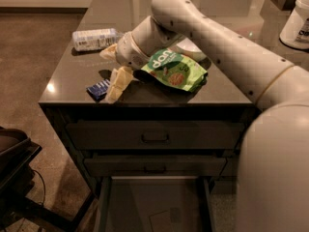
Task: Place rxbar blueberry into bottom drawer
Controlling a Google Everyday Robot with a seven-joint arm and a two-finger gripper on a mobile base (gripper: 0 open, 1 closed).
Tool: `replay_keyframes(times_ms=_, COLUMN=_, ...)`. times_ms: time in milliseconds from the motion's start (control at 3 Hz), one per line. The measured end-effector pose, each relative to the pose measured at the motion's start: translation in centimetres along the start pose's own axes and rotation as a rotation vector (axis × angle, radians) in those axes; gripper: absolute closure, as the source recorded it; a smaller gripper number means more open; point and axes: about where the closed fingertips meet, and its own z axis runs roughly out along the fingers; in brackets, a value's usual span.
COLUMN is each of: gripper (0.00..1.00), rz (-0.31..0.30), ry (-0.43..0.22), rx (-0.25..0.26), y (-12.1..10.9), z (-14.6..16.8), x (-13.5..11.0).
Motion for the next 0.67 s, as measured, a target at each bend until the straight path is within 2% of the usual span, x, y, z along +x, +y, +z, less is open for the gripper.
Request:
replay_keyframes(times_ms=333, gripper=0.00, rz=0.068, ry=0.002, rx=-0.070, y=0.16, z=0.88, x=0.63)
replay_keyframes(times_ms=667, gripper=0.00, rz=0.073, ry=0.004, rx=-0.077, y=0.30, z=0.91, x=0.67)
